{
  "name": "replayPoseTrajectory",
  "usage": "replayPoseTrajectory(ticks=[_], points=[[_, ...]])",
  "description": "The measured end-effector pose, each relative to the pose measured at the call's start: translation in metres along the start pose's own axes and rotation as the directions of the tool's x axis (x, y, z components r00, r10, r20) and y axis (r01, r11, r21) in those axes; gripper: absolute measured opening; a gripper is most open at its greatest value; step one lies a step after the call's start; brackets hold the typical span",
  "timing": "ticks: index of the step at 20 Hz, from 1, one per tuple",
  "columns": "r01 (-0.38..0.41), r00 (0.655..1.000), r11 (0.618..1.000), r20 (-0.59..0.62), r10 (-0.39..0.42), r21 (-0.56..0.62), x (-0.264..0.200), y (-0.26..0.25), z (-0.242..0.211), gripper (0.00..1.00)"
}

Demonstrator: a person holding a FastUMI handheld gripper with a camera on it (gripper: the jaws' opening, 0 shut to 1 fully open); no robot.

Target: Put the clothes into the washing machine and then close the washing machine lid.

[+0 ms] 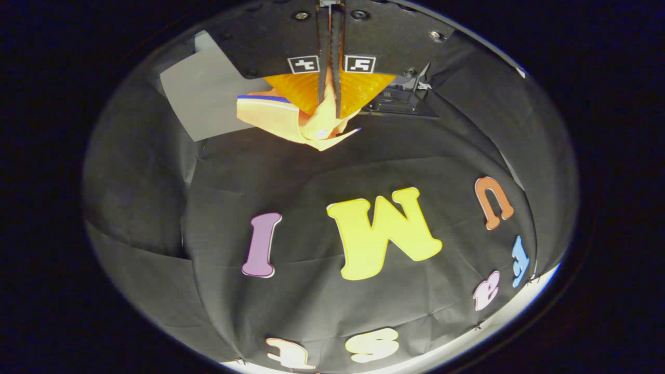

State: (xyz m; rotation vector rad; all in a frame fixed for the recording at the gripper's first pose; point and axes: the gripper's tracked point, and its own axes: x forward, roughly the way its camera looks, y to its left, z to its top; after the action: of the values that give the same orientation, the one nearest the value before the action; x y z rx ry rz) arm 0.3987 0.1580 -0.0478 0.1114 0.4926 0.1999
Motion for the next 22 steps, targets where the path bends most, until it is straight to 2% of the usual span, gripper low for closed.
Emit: replayPoseTrajectory(ticks=[12,22], points=[[-0.072,0.996,0.997,-0.052,0.073,0.015,0.031,0.104,-0.035,0.05],[-0.104,0.991,0.994,-0.086,0.101,-0.030,0.068,0.171,-0.074,0.05]])
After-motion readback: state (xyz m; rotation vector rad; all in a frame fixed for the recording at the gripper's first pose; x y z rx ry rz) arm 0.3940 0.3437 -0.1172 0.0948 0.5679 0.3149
